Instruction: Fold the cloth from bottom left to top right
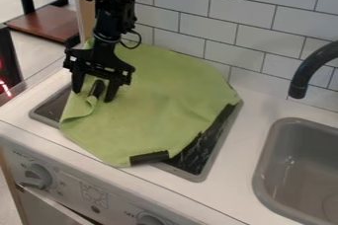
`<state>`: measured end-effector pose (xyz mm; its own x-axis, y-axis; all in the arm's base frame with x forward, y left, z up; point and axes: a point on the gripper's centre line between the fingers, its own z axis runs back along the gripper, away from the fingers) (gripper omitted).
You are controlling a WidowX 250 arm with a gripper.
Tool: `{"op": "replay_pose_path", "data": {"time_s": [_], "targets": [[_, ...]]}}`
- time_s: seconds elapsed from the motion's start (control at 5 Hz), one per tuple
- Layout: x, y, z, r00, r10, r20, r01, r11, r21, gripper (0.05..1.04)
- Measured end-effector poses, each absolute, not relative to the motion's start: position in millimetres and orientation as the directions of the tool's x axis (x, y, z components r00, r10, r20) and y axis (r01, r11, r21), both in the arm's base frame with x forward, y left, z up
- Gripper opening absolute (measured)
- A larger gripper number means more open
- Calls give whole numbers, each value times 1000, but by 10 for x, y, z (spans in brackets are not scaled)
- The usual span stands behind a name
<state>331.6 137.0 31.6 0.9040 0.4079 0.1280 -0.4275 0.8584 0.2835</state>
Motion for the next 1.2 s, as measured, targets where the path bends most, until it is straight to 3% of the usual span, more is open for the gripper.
{"op": "replay_pose_path", "data": {"time_s": [0.2,0.4,0.6,0.8,1.0,1.2], "targets": [[3318,1366,315,900,416,131,-436,855,280,332],[3316,1353,311,902,414,125,-432,859,273,144],[3302,1347,309,903,414,115,-429,861,274,63],[3301,1395,386,892,428,147,-452,833,320,51],[3323,1363,637,875,447,187,-483,828,284,51],[3324,1242,737,883,443,152,-468,852,235,51]]}}
